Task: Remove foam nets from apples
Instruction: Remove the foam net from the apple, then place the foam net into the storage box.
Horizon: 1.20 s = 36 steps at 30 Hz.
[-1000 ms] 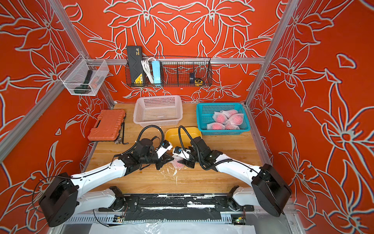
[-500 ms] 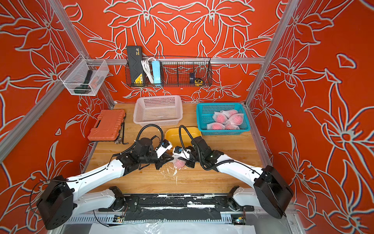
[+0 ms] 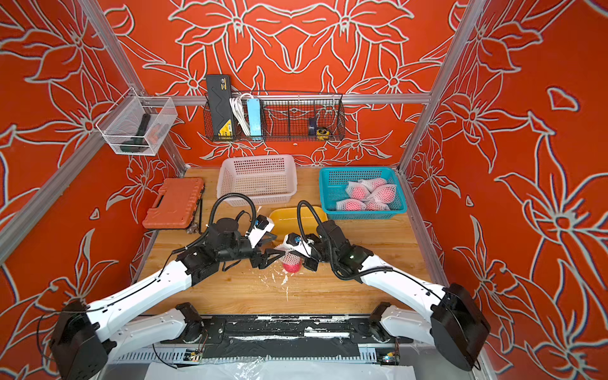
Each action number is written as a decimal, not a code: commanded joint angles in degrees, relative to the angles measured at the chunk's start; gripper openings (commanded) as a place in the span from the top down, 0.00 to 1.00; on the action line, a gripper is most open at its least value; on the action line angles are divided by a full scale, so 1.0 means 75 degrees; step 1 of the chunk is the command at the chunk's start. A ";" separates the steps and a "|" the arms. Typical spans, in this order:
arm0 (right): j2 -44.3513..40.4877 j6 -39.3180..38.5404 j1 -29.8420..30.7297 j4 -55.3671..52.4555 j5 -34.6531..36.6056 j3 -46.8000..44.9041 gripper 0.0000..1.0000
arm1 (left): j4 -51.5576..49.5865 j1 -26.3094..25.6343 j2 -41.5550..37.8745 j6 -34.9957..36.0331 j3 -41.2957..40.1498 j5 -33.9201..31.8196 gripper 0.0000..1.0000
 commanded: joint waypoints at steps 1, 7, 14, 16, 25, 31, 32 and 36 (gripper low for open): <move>-0.0339 0.0295 -0.0023 -0.0536 0.0945 0.0111 0.98 | 0.0010 0.0001 -0.0507 -0.0308 0.0311 -0.1064 0.03; -0.0281 0.0050 -0.0043 -0.2060 0.3611 0.1250 0.99 | -0.0340 0.0290 -0.0602 -0.0452 0.0483 -0.1851 0.02; 0.1202 -0.1116 -0.0046 -0.2179 0.5869 0.2280 0.97 | -0.0742 0.0522 -0.0307 -0.0566 0.0323 -0.2007 0.02; 0.1814 -0.1374 -0.0085 -0.2117 0.6156 0.2524 0.95 | -0.0895 0.0560 -0.0358 -0.0575 0.0289 -0.1957 0.02; 0.3568 -0.1337 -0.0400 -0.1894 0.5546 0.3260 0.86 | -0.2153 0.0582 -0.0858 -0.0652 -0.0191 -0.1784 0.02; 0.4333 -0.1175 -0.0371 -0.2646 0.4602 0.4054 0.60 | -0.2196 0.0575 -0.0872 -0.0674 -0.0238 -0.1662 0.02; 0.4428 -0.1147 -0.0371 -0.2849 0.4498 0.4211 0.57 | -0.2182 0.0585 -0.0782 -0.0663 -0.0226 -0.1608 0.02; 0.4596 -0.1245 -0.0372 -0.3304 0.4145 0.4536 0.50 | -0.2164 0.0584 -0.0385 -0.0561 -0.0174 -0.1442 0.02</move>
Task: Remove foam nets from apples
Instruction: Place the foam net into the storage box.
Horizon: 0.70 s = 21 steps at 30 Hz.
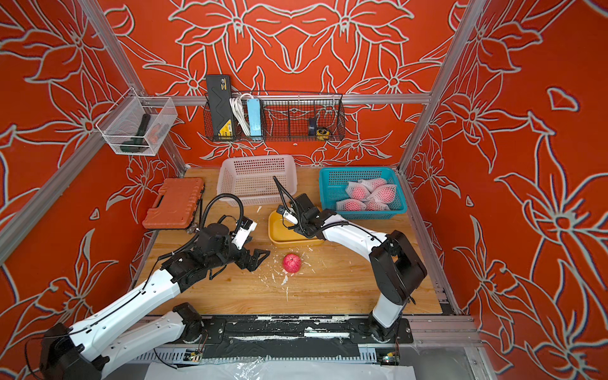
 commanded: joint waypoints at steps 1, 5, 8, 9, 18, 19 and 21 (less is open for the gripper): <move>0.0066 -0.0072 0.0015 -0.0706 -0.0599 0.0293 0.48 | -0.0095 0.0031 0.0247 0.0057 0.0142 0.0240 0.02; -0.0150 -0.0045 0.0019 -0.0894 -0.1120 0.0357 0.41 | -0.0059 0.0031 0.0348 0.0168 0.0119 0.0535 0.02; -0.0442 0.0103 0.0013 -0.0976 -0.1508 0.0389 0.32 | -0.0042 -0.0003 0.0370 0.0244 0.0063 0.0653 0.02; -0.0541 0.0161 0.0019 -0.1015 -0.1562 0.0409 0.30 | -0.0016 -0.0027 0.0382 0.0245 0.0043 0.0673 0.02; -0.2237 0.1274 -0.0437 -0.1988 -0.0553 0.0574 0.14 | 0.0112 -0.0729 0.1420 0.0434 0.0173 0.0809 0.02; -0.2541 0.1354 -0.0508 -0.2050 -0.0465 0.0453 0.11 | 0.0155 -0.0821 0.1529 0.0454 0.0183 0.0791 0.02; -0.3187 0.1503 -0.0605 -0.2117 -0.0247 0.0141 0.03 | 0.0282 -0.1073 0.1831 0.0480 0.0237 0.0705 0.02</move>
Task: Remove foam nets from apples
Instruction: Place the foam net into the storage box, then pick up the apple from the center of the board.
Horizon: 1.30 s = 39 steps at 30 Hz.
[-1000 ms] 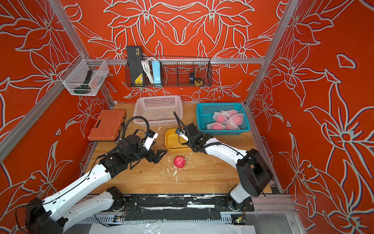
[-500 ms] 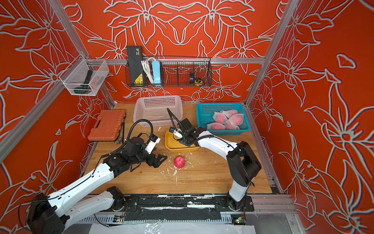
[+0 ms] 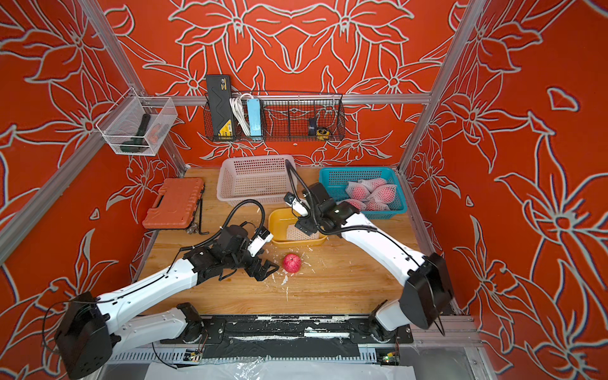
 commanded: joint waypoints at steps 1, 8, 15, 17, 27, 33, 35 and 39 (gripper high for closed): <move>-0.1090 0.0506 -0.0192 -0.0571 0.0551 -0.0402 0.02 | 0.0300 -0.0379 0.0376 0.0190 0.0245 -0.0057 0.02; -0.2494 0.0896 -0.0501 -0.1110 0.0611 -0.1408 0.02 | 0.0583 -0.0947 0.1753 0.0417 0.0799 -0.0333 0.02; -0.3030 0.0892 -0.0688 -0.1417 0.0600 -0.1716 0.02 | 0.0815 -0.1096 0.2882 0.0389 0.1322 -0.0895 0.02; -0.3070 0.0904 -0.0707 -0.1397 0.0554 -0.1784 0.02 | 0.0706 -0.1113 0.3136 0.0403 0.1557 -0.1097 0.02; -0.2995 0.0993 -0.0727 -0.1011 0.0231 -0.2054 0.02 | 0.0510 -0.1132 0.4004 0.0835 0.2040 -0.0977 0.23; -0.2989 0.0956 -0.0737 -0.0932 0.0221 -0.2124 0.02 | 0.0385 -0.1158 0.4108 0.0928 0.2048 -0.0812 0.40; -0.3006 0.0982 -0.0735 -0.0915 0.0241 -0.2124 0.02 | 0.0280 -0.1165 0.4065 0.0906 0.2067 -0.0780 0.47; -0.3114 0.1016 -0.0725 -0.0885 0.0347 -0.2118 0.02 | -0.0044 -0.1206 0.3668 0.0786 0.2104 -0.0768 0.57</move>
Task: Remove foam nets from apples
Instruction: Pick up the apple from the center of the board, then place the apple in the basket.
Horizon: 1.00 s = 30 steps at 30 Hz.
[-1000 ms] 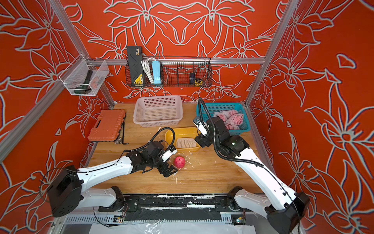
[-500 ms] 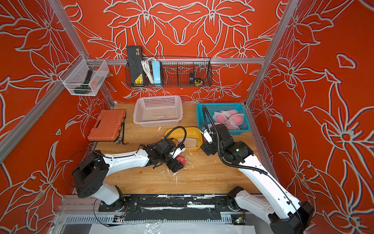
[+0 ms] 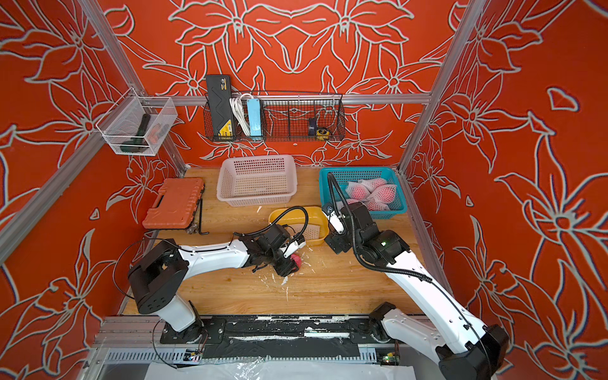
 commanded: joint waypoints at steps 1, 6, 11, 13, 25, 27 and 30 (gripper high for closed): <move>-0.0165 0.0130 -0.0055 0.0103 0.0070 -0.0076 0.02 | -0.0655 -0.0073 -0.0453 -0.0057 0.0126 0.0108 0.58; -0.0414 0.0246 -0.0055 0.0102 0.0293 -0.0049 0.02 | -0.1505 0.0001 -0.1705 -0.0644 0.0539 -0.0303 0.60; -0.0445 0.0477 -0.0054 0.0069 0.0104 -0.0099 0.02 | -0.1923 0.0949 -0.1707 -0.0722 0.1903 -0.0610 0.60; -0.0453 0.0560 -0.0056 0.0035 0.0048 -0.0096 0.03 | -0.1779 0.1597 -0.1390 -0.0884 0.2530 -0.0579 0.60; -0.0201 0.0690 -0.0057 0.0508 -0.0093 -0.0371 0.03 | -0.0348 0.3224 0.2231 -0.0755 0.5727 -0.1063 0.61; 0.0030 0.0590 -0.0057 0.0559 -0.0025 -0.0318 0.03 | -0.0418 0.3283 0.2849 -0.0638 0.6331 -0.1093 0.60; 0.0433 0.0392 -0.0085 0.0626 0.0229 -0.0103 0.03 | -0.0948 0.3406 0.3817 -0.0557 0.7379 -0.1281 0.59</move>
